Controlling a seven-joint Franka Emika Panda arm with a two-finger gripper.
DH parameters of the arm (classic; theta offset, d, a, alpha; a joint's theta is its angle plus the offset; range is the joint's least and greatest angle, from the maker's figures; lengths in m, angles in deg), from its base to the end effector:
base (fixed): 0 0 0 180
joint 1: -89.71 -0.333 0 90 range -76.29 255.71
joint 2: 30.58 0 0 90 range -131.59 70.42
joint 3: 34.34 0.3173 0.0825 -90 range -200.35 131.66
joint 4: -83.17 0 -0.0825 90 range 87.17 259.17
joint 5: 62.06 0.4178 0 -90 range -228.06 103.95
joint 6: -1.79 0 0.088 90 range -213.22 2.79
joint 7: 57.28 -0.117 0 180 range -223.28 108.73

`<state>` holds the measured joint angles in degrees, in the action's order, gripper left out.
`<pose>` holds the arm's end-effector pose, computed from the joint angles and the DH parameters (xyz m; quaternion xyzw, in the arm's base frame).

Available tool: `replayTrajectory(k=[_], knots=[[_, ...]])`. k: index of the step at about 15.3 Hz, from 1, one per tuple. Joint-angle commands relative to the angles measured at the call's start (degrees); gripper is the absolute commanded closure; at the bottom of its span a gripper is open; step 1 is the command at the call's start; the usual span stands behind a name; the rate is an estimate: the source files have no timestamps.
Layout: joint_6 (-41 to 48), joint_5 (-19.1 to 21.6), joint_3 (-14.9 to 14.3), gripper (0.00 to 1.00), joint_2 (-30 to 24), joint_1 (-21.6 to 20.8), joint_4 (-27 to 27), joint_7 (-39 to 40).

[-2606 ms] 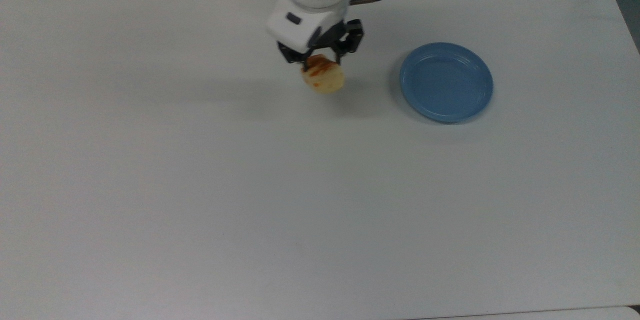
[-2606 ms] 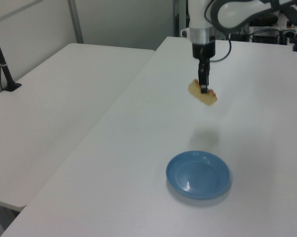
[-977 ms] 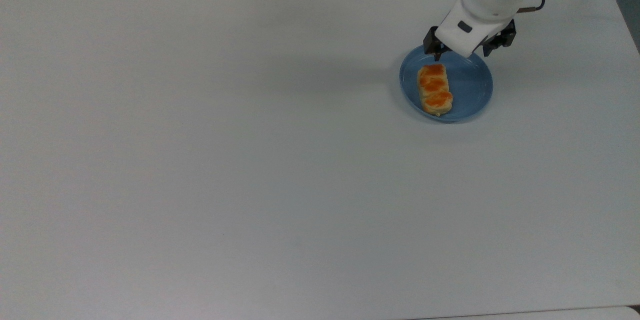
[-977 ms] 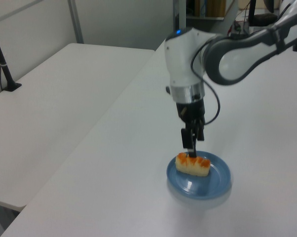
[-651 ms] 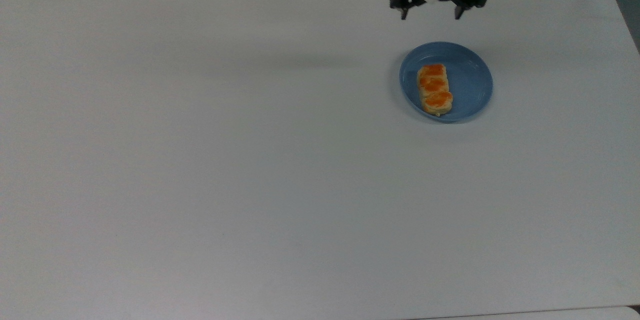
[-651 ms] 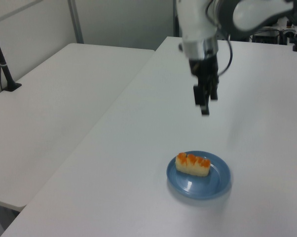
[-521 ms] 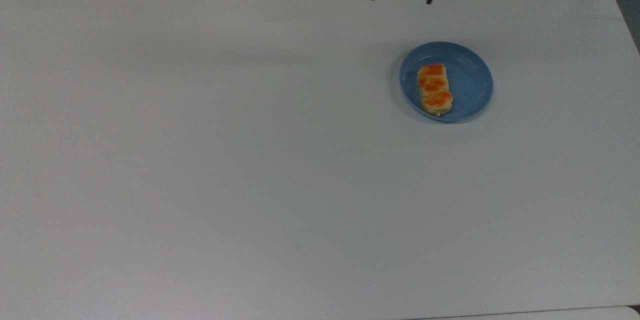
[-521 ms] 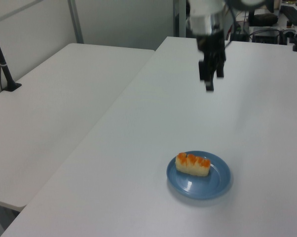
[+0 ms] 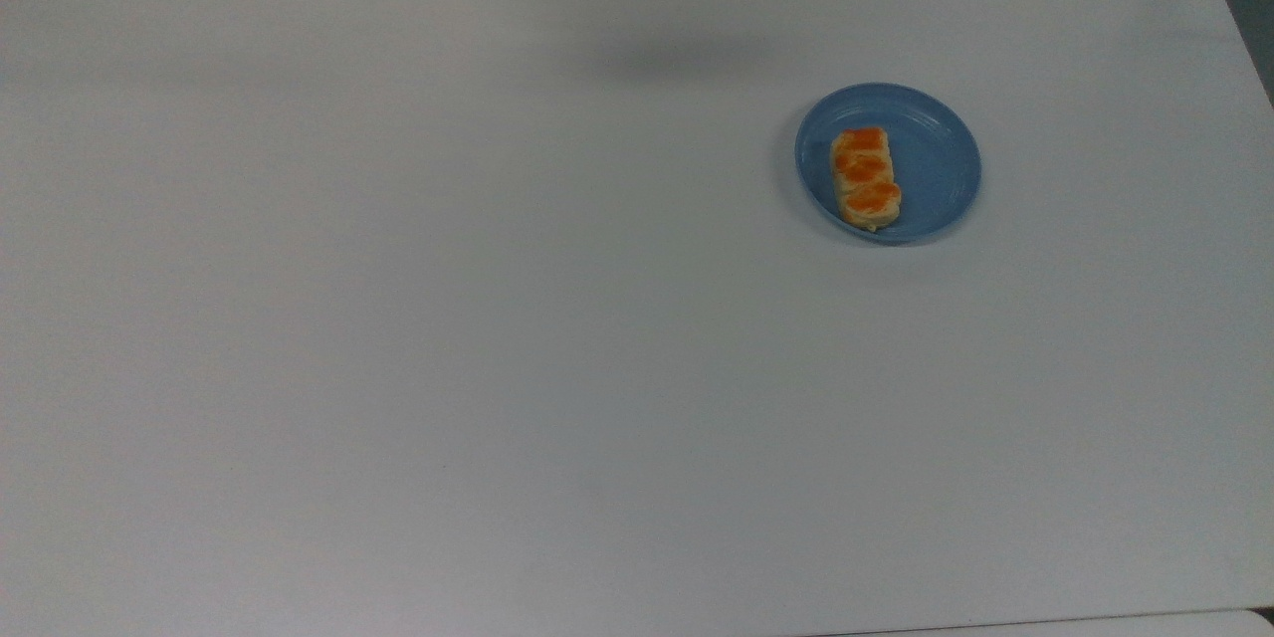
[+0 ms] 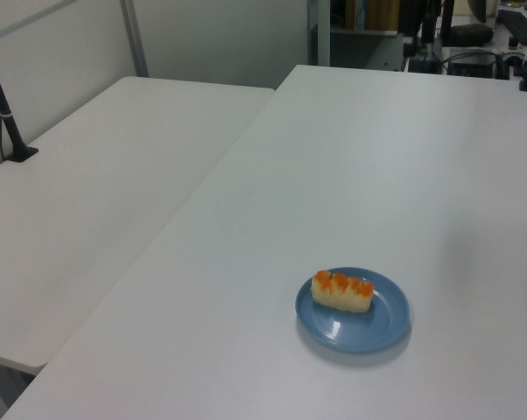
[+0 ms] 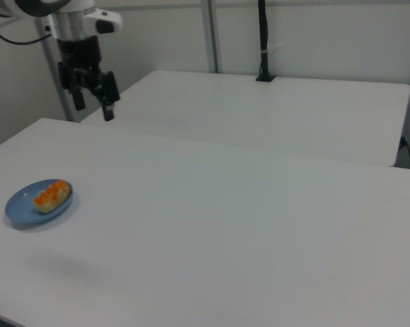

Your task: Put the bread onto the plate

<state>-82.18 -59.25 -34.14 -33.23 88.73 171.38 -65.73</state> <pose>0.5624 0.0178 0.6491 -0.9977 0.0611 0.0159 0.0231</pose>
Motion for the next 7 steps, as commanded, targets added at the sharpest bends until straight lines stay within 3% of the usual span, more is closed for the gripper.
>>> replayTrajectory(k=[1,3,7], knots=[[-6.19,-0.88,-2.04,0.00,-1.92,1.85,3.55,9.93],[-10.68,-1.22,-2.04,0.00,-1.75,3.08,4.26,10.99],[-11.49,-3.78,-2.04,0.00,-1.05,2.92,3.99,12.93]])
